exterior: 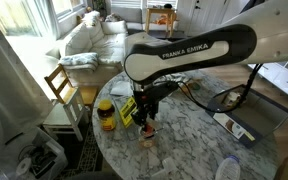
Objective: Put the container with the red lid upright and put the wooden block on top of it then place the container and block in the yellow tin on the left
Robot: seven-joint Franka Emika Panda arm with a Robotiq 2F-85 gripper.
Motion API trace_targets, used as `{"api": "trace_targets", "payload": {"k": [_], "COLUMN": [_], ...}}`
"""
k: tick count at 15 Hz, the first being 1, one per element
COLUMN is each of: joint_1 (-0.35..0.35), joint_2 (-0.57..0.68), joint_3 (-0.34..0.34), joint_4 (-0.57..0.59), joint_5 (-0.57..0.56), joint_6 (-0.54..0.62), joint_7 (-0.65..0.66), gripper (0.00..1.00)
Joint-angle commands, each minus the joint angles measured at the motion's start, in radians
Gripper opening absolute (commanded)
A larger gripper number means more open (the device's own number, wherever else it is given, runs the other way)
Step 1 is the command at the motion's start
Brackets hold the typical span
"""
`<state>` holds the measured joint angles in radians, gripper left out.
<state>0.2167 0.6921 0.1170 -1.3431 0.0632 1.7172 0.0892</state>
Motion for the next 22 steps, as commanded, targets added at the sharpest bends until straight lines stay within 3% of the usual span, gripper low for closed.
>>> {"api": "trace_targets", "payload": {"k": [1, 9, 22], "joint_1": [0.015, 0.055, 0.084], "joint_2": [0.061, 0.125, 0.153], "joint_3": [-0.005, -0.019, -0.029], "joint_4": [0.088, 0.161, 0.171], "joint_5": [-0.042, -0.116, -0.198], "joint_6": [-0.075, -0.077, -0.069], "joint_7": [-0.024, -0.014, -0.028], "gripper": [0.25, 0.25, 0.25]}}
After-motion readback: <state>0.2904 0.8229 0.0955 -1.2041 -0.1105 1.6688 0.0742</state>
